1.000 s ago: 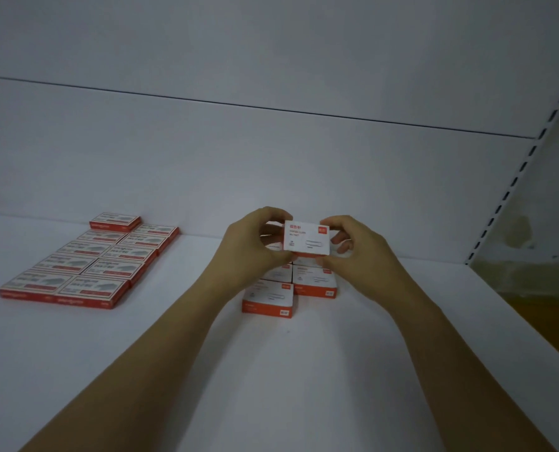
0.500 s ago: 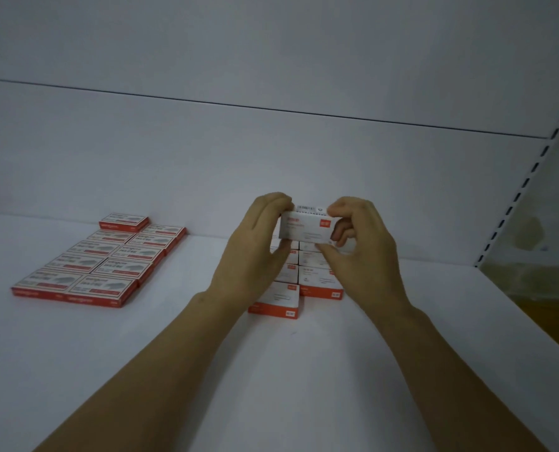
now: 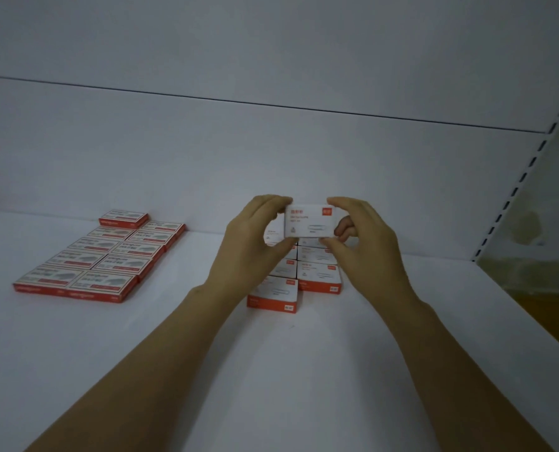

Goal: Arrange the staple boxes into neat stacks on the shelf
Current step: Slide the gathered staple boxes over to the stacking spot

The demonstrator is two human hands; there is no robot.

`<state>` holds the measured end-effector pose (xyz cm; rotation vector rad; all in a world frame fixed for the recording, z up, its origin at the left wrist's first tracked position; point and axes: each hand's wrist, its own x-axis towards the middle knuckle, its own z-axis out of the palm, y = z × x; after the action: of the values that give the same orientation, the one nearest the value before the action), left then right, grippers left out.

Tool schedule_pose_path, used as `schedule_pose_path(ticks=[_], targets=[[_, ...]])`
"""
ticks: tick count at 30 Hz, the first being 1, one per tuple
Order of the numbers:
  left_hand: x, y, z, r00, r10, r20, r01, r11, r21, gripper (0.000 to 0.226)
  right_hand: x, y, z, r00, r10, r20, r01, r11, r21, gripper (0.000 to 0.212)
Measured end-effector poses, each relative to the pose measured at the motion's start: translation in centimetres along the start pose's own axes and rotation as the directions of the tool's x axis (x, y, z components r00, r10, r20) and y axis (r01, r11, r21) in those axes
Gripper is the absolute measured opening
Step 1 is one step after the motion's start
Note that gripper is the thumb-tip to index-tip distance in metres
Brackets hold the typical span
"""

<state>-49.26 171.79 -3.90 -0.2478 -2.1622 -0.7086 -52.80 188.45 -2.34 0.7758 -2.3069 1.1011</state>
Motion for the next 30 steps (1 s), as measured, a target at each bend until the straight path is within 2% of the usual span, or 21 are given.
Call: schedule_pose_path(ticks=[2,4,7,9,14,16,18,21,22,23,25,30], targets=[[-0.1,0.1,-0.3,0.981,-0.132,0.140,0.143,0.987,-0.074,0.055,0.0,0.3,-0.5,0.982,0.140,0.131,-0.157,0.978,0.134,0.067],[-0.1,0.4,-0.7,0.917,-0.253,0.307,0.300,0.947,-0.115,0.057,-0.1,0.7,-1.0,0.935,0.243,0.260,-0.296,0.936,0.189,0.064],[0.0,0.9,-1.3,0.850,-0.270,0.451,0.329,0.943,-0.054,0.056,-0.3,1.0,-1.8,0.864,0.302,0.402,-0.351,0.935,0.052,0.043],[-0.1,1.5,-1.8,0.824,-0.275,0.495,0.322,0.947,-0.010,0.058,-0.4,0.5,-2.7,0.828,0.338,0.448,-0.374,0.928,-0.010,0.038],[-2.3,2.1,-3.7,0.837,-0.320,0.445,0.333,0.942,0.050,0.068,-2.5,-0.8,-4.9,0.752,0.394,0.528,-0.402,0.909,-0.107,0.036],[-3.2,1.8,-4.6,0.828,-0.375,0.417,0.366,0.925,0.106,0.071,-3.6,-0.9,-5.1,0.739,0.425,0.523,-0.368,0.905,-0.215,0.042],[-4.0,1.4,-5.2,0.794,-0.446,0.413,0.415,0.894,0.167,0.077,-4.3,-1.0,-4.9,0.723,0.463,0.512,-0.347,0.885,-0.310,0.044],[-4.6,1.5,-5.4,0.692,-0.545,0.474,0.499,0.835,0.231,0.084,-4.8,-1.3,-4.0,0.717,0.486,0.499,-0.411,0.874,-0.260,0.049],[-4.6,1.6,-5.2,0.663,-0.559,0.498,0.506,0.825,0.252,0.077,-4.9,-1.4,-3.7,0.722,0.489,0.490,-0.433,0.871,-0.231,0.050],[-4.7,1.5,-4.9,0.649,-0.559,0.516,0.495,0.825,0.272,0.062,-4.9,-1.4,-3.4,0.729,0.490,0.479,-0.446,0.870,-0.211,0.048],[-4.7,1.3,-4.3,0.658,-0.553,0.511,0.468,0.832,0.299,0.032,-4.9,-1.4,-2.8,0.746,0.491,0.450,-0.455,0.869,-0.194,0.040],[-4.5,0.8,-3.4,0.689,-0.535,0.489,0.453,0.844,0.286,0.023,-4.8,-1.0,-1.9,0.763,0.502,0.408,-0.460,0.864,-0.204,0.034]])
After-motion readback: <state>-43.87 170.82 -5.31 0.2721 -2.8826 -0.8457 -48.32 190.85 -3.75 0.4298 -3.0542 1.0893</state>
